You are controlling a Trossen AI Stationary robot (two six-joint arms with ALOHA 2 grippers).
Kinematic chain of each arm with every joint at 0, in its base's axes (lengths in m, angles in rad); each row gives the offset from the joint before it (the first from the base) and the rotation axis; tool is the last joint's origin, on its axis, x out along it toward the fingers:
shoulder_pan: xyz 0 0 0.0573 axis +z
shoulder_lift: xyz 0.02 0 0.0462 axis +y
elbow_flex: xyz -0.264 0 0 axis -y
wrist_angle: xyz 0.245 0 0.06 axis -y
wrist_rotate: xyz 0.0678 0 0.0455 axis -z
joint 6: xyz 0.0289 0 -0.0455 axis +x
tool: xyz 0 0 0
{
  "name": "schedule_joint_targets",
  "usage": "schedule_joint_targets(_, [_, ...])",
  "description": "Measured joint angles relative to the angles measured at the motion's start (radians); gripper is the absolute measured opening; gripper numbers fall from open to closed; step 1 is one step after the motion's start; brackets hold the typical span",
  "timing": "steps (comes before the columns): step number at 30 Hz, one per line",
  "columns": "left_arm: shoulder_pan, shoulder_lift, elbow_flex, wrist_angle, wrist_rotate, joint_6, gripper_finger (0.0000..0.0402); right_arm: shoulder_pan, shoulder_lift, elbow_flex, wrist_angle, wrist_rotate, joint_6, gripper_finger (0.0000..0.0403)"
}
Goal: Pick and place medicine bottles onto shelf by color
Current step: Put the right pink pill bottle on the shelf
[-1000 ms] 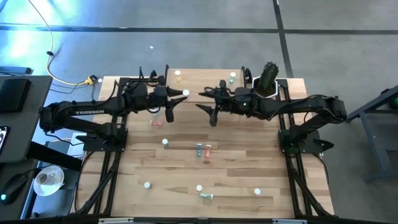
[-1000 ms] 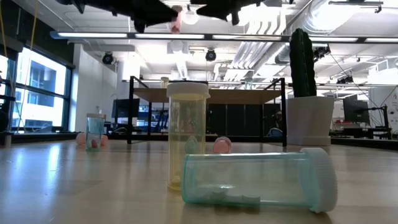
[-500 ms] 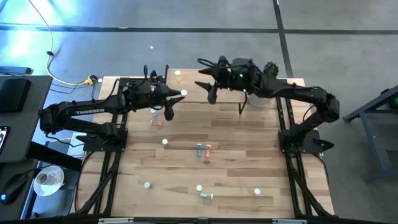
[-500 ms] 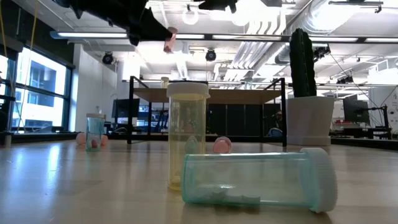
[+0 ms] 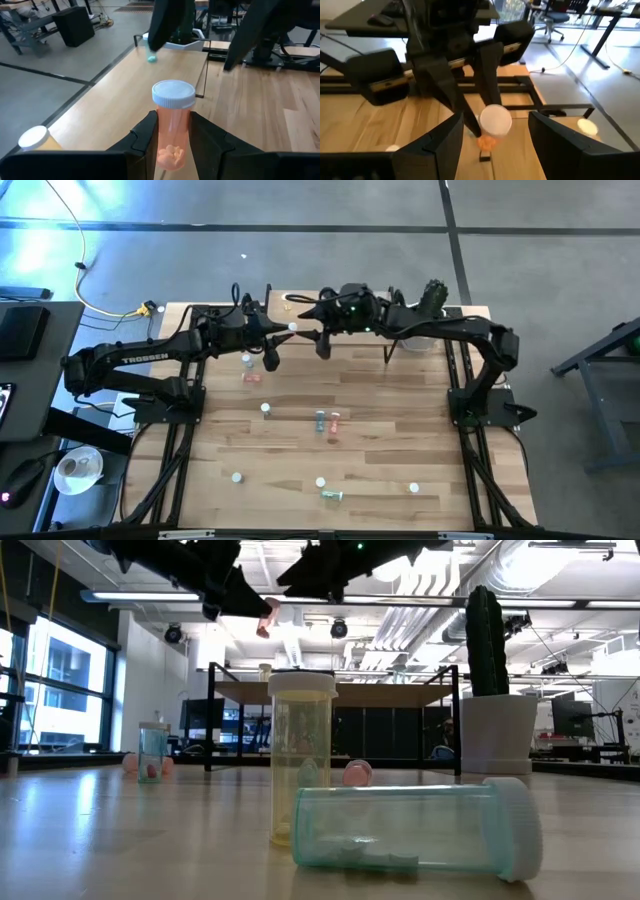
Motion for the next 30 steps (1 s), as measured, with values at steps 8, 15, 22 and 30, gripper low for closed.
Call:
schedule_joint_targets(8, [0.0, 0.0, 0.0, 0.0, 0.0, 0.0, 0.0087, 0.0, 0.04, 0.0, 0.061, -0.003, 0.031, 0.0215])
schedule_joint_targets(15, [-0.001, 0.001, 0.0, 0.038, 0.001, 0.019, 0.0087, 0.0, 0.05, 0.0, 0.062, -0.006, 0.031, 0.0215])
schedule_joint_targets(22, [-0.001, 0.001, 0.0, 0.042, 0.026, 0.019, 0.0087, 0.0, 0.05, 0.0, 0.087, -0.006, 0.033, 0.0215])
schedule_joint_targets(30, [-0.001, 0.002, 0.0, 0.057, 0.029, 0.043, 0.0087, 0.0, 0.05, 0.0, 0.08, -0.006, 0.034, 0.0165])
